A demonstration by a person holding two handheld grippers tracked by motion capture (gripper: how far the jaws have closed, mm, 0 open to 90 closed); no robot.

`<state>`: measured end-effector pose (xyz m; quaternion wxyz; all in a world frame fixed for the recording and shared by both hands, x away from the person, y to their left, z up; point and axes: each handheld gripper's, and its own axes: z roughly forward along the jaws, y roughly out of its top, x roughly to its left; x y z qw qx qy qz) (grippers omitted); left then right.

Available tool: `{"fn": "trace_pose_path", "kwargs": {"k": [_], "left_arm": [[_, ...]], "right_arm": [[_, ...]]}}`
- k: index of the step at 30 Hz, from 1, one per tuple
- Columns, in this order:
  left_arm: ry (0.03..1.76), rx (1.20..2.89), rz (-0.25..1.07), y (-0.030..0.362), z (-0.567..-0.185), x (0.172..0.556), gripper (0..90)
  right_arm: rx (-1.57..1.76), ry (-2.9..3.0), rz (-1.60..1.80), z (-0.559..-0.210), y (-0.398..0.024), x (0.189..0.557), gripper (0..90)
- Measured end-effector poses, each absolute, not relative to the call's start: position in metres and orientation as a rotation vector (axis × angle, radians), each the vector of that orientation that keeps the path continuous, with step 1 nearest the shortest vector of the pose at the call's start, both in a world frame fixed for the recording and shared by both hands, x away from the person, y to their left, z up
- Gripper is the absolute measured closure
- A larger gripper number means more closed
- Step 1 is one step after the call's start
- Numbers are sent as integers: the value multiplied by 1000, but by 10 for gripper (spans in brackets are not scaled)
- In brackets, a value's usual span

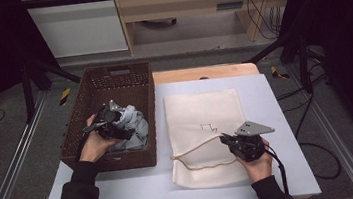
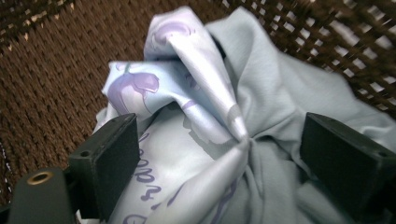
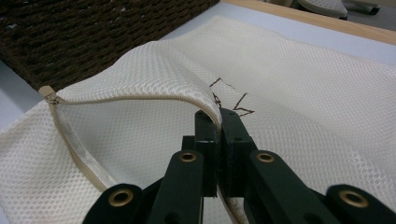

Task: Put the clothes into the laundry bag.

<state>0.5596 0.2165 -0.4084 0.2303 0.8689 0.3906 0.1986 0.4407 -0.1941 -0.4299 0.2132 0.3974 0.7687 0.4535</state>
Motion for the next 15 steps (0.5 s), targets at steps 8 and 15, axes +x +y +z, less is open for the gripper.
{"fn": "trace_pose_path", "kwargs": {"k": [8, 15], "left_arm": [[1150, 2512, 463, 213, -423, 569, 67], [1198, 2561, 367, 213, -431, 574, 128]], "right_arm": [[1114, 2136, 1260, -430, -194, 441, 870], [1117, 2142, 1257, -430, -194, 441, 870]]}}
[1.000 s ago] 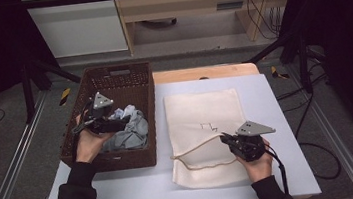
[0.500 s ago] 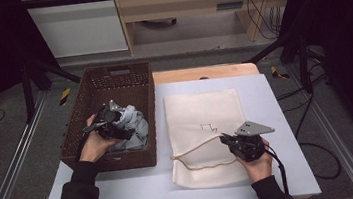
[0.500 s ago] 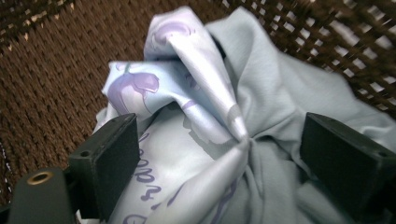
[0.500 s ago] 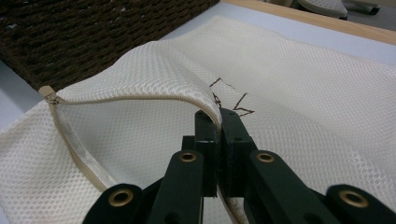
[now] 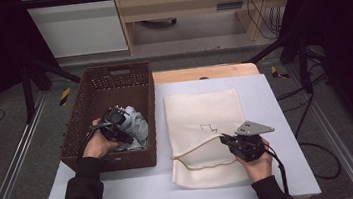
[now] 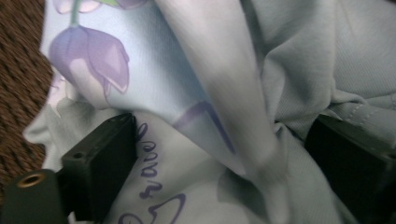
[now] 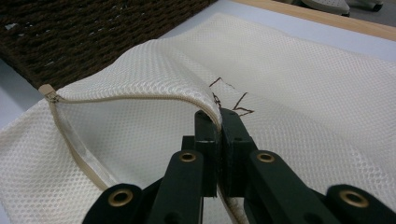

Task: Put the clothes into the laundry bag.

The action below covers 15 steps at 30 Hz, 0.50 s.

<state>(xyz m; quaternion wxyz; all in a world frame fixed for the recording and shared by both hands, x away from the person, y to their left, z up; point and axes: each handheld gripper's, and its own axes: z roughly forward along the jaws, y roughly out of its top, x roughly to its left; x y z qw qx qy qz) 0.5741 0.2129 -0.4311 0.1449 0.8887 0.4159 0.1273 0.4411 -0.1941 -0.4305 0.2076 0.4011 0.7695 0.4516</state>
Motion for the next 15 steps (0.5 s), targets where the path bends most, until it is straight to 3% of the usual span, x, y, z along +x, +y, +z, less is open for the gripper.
{"fn": "trace_pose_path", "kwargs": {"k": [2, 5, 9, 15], "left_arm": [[1199, 2585, 338, 212, -432, 575, 192], [1200, 2607, 306, 212, -432, 575, 392], [1197, 2636, 299, 209, -432, 574, 573], [1179, 2615, 350, 210, -427, 571, 710]], "right_arm": [[1121, 2145, 1254, -430, -194, 441, 870], [1119, 2147, 1253, -431, -194, 441, 870], [1116, 2147, 1252, -431, -195, 442, 871], [1118, 2145, 1254, -430, -195, 442, 871]]}}
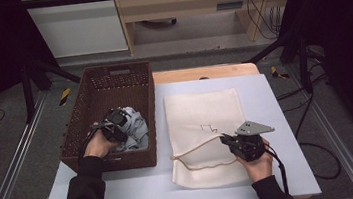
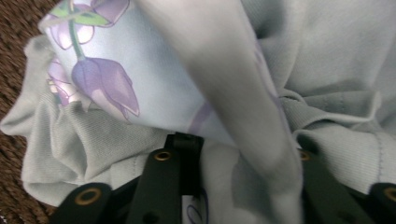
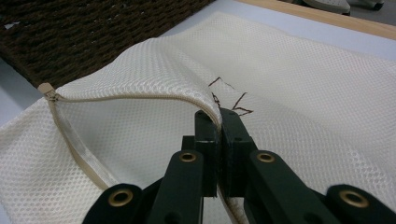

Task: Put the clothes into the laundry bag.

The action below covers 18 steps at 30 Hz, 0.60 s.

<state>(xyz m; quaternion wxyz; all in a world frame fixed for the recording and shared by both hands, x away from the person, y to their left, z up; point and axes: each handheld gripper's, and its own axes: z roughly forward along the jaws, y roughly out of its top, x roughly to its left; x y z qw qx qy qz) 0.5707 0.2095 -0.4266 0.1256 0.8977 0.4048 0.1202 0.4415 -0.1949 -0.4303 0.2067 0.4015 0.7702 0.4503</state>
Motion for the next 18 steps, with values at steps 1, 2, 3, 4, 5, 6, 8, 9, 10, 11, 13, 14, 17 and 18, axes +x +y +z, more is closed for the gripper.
{"fn": "trace_pose_path", "kwargs": {"k": [1, 2, 3, 4, 5, 6, 8, 9, 10, 11, 13, 14, 17, 18], "left_arm": [[1174, 2595, 359, 211, -425, 570, 717], [1171, 2561, 378, 212, -423, 569, 723], [1165, 2515, 408, 213, -419, 567, 727], [1160, 2486, 430, 215, -417, 566, 729], [1151, 2443, 463, 217, -413, 564, 729], [1143, 2398, 498, 218, -410, 561, 730], [1129, 2319, 557, 221, -404, 557, 731], [1124, 2279, 587, 223, -402, 555, 732], [1120, 2258, 601, 224, -400, 554, 733], [1115, 2232, 629, 225, -399, 552, 734], [1109, 2194, 666, 228, -395, 549, 734], [1109, 2159, 685, 230, -393, 548, 734], [1097, 2082, 721, 235, -389, 544, 734], [1095, 2065, 746, 236, -388, 543, 734]], "right_arm": [[1118, 2146, 1254, -430, -195, 442, 870], [1117, 2145, 1255, -430, -195, 442, 871], [1115, 2144, 1257, -430, -195, 442, 871], [1116, 2142, 1257, -430, -196, 442, 871], [1118, 2142, 1256, -430, -196, 442, 871], [1115, 2144, 1257, -430, -196, 442, 871], [1115, 2143, 1258, -430, -196, 441, 871], [1116, 2142, 1258, -430, -196, 441, 871], [1116, 2141, 1259, -429, -196, 441, 872], [1117, 2141, 1259, -429, -196, 441, 871], [1121, 2139, 1260, -429, -196, 441, 871], [1121, 2139, 1259, -429, -196, 441, 871], [1122, 2139, 1261, -429, -196, 441, 871], [1121, 2139, 1261, -429, -196, 441, 871]]}}
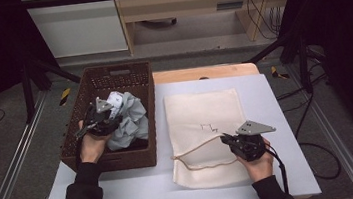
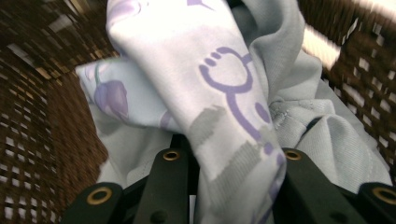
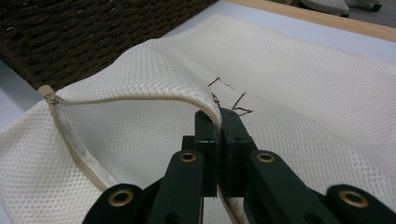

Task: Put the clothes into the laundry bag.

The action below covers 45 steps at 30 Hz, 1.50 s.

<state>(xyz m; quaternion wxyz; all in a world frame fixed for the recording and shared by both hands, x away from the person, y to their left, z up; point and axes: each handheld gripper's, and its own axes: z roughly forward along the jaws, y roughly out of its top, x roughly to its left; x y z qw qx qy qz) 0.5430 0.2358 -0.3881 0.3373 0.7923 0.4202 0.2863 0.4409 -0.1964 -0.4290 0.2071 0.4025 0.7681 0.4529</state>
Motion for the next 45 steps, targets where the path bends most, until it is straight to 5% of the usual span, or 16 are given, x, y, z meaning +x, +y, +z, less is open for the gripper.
{"fn": "trace_pose_path", "kwargs": {"k": [20, 45], "left_arm": [[1068, 1695, 959, 254, -341, 512, 738], [861, 1508, 1042, 245, -244, 457, 741]], "right_arm": [[1116, 2130, 1273, -428, -197, 441, 872], [1115, 2125, 1274, -427, -197, 441, 873]]}}
